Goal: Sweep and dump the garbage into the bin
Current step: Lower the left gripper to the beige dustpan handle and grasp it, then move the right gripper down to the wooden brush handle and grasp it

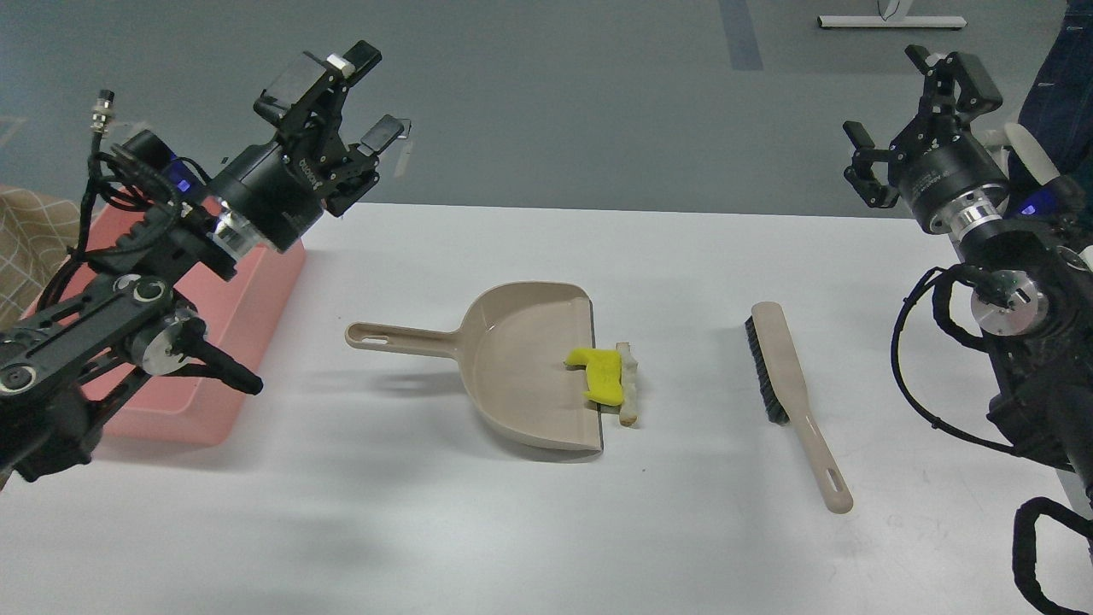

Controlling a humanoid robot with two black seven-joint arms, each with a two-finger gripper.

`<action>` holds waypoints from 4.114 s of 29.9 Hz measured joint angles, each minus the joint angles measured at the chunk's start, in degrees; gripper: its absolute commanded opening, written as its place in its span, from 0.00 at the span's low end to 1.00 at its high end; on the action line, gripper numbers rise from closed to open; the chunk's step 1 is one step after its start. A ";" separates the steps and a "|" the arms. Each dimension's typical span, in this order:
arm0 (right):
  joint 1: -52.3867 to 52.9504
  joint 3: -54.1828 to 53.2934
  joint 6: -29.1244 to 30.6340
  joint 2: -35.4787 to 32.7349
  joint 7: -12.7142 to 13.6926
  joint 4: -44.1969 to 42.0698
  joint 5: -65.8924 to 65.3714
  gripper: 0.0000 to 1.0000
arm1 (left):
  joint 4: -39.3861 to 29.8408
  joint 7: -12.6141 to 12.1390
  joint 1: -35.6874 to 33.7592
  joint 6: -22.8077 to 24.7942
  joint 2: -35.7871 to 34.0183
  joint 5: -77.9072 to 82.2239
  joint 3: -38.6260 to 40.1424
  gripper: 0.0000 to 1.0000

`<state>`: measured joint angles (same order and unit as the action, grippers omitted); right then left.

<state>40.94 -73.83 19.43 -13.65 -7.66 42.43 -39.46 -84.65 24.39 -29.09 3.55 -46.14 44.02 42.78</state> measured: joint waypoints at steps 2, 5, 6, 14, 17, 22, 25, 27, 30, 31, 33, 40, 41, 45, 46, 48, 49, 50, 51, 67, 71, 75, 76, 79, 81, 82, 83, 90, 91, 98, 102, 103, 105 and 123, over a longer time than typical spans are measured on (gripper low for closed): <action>0.00 0.00 0.02 0.00 -0.05 -0.03 0.00 1.00 | -3.62 -0.03 2.25 -1.37 -3.18 2.71 0.48 0.98; 0.01 0.00 0.00 -0.02 -0.06 -0.18 0.00 1.00 | -10.28 0.16 5.99 -2.07 -8.81 4.82 1.45 0.98; 0.01 0.00 0.00 -0.03 -0.07 -0.17 0.00 1.00 | -12.25 0.32 7.24 -2.23 -10.35 5.07 1.61 0.98; -0.23 0.00 -0.04 -0.02 -0.16 -0.06 0.00 1.00 | -16.38 0.44 16.88 -5.30 -14.57 13.34 1.00 0.98; -0.47 0.00 -0.04 -0.02 -0.22 -0.05 0.00 1.00 | -16.42 0.44 21.39 -6.73 -13.95 20.94 0.91 0.98; -0.59 0.00 -0.01 -0.06 -0.29 -0.09 0.00 1.00 | -16.41 0.44 29.57 -9.30 -10.53 30.96 0.86 0.98; -0.60 0.00 -0.01 -0.39 -0.31 -0.33 0.00 1.00 | -15.85 0.67 32.40 -9.53 -7.89 32.83 1.35 0.98; -0.60 0.00 -0.01 -0.99 -0.33 -0.39 0.00 1.00 | -14.03 0.97 33.06 -9.60 -5.53 32.84 1.57 0.98; -0.60 0.00 -0.01 -1.46 -0.34 -0.42 0.00 1.00 | -10.96 1.06 33.21 -9.74 -1.67 32.84 1.55 0.97; -0.60 0.00 -0.01 -1.53 -0.34 -0.42 0.00 1.00 | -10.06 1.00 33.21 -9.88 -0.64 32.88 1.55 0.97; -0.60 0.00 -0.01 -1.69 -0.34 -0.42 0.00 1.00 | -7.82 0.71 33.18 -11.06 1.75 33.00 1.55 0.97; -0.67 0.00 -0.01 -2.14 -0.34 -0.43 0.00 1.00 | 1.63 0.10 30.83 -16.00 10.29 32.86 1.21 0.97; -0.68 0.00 -0.01 -2.15 -0.34 -0.43 0.00 1.00 | 2.32 0.02 30.41 -16.09 11.01 32.80 1.19 0.97; -0.69 0.00 -0.01 -2.16 -0.34 -0.43 0.00 1.00 | 4.50 -0.39 29.09 -16.30 12.90 32.65 1.14 0.97; -0.69 0.00 -0.01 -2.16 -0.34 -0.43 0.00 1.00 | 5.02 -0.52 28.75 -16.37 13.42 32.60 1.10 0.98; -0.69 0.00 -0.01 -2.16 -0.34 -0.43 0.00 1.00 | 6.16 -0.73 28.10 -16.62 14.81 32.52 1.04 0.98; -0.69 0.00 -0.01 -2.16 -0.35 -0.43 0.00 1.00 | 6.83 -0.83 27.73 -16.80 15.74 32.50 1.04 0.98; -0.69 0.00 -0.01 -2.16 -0.37 -0.43 0.00 1.00 | 7.56 -0.94 27.44 -17.02 16.63 32.45 1.04 0.98; -0.69 0.00 -0.01 -2.14 -0.39 -0.43 0.00 1.00 | 8.28 -1.02 27.23 -17.26 17.33 32.44 1.07 0.98; -0.57 0.00 -0.18 -2.00 -0.43 -0.48 0.00 1.00 | 16.20 -2.73 22.24 -17.96 24.12 30.16 1.12 0.91; -0.67 0.00 -0.24 -2.06 -0.43 -0.39 0.00 1.00 | 16.74 -3.66 21.78 -19.05 24.30 29.54 1.12 0.52; -0.69 0.00 -0.39 -2.07 -0.43 -0.37 0.00 1.00 | 16.80 -4.50 21.59 -20.16 24.29 29.01 1.10 0.22; -0.69 0.00 -0.41 -2.07 -0.43 -0.35 0.00 1.00 | 16.80 -4.63 21.56 -20.28 24.29 28.97 1.07 0.11; -0.69 0.00 -0.43 -2.08 -0.41 -0.33 0.00 1.00 | 16.80 -5.06 21.52 -20.64 24.27 29.00 0.98 0.00; -0.69 0.00 -0.44 -2.09 -0.39 -0.33 0.00 1.00 | 16.80 -5.67 21.31 -21.00 24.22 29.14 0.92 0.00; -0.69 0.00 -0.44 -2.13 -0.37 -0.31 0.00 1.00 | 16.80 -5.92 21.19 -21.13 24.19 29.15 0.89 0.00; -0.69 0.00 -0.44 -2.15 -0.35 -0.27 0.00 1.00 | 16.80 -6.13 21.11 -21.21 24.18 29.21 0.86 0.00; -0.68 0.03 -0.17 -2.26 0.00 0.24 -0.07 1.00 | 16.51 -5.98 20.95 -21.68 24.25 29.38 0.92 0.00; -0.66 0.14 -0.08 -2.36 0.15 0.34 -0.21 1.00 | 16.30 -5.91 20.95 -21.72 24.25 29.50 0.92 0.00; 0.07 12.72 0.11 -11.57 0.45 5.19 -0.70 1.00 | 15.66 -5.57 20.27 -21.74 23.50 29.82 0.95 0.00; 0.67 24.18 0.12 -20.95 0.46 12.07 -0.79 1.00 | 15.64 -5.46 19.37 -21.62 23.23 29.79 0.91 0.00; 0.89 26.55 0.12 -23.17 0.47 13.83 -0.79 1.00 | 15.64 -5.46 19.23 -21.60 23.23 29.76 0.91 0.00; 1.17 31.47 0.27 -28.46 0.62 18.59 -0.83 1.00 | 15.65 -5.46 19.03 -21.58 23.36 29.73 0.91 0.00; -1.86 51.76 1.35 -56.45 1.71 50.86 -23.11 1.00 | 15.65 -5.59 18.31 -21.39 23.80 29.96 0.80 0.00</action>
<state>39.08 -22.07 20.78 -70.11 -5.95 93.29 -62.57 -68.99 18.80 -10.78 -17.84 -22.34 73.98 43.58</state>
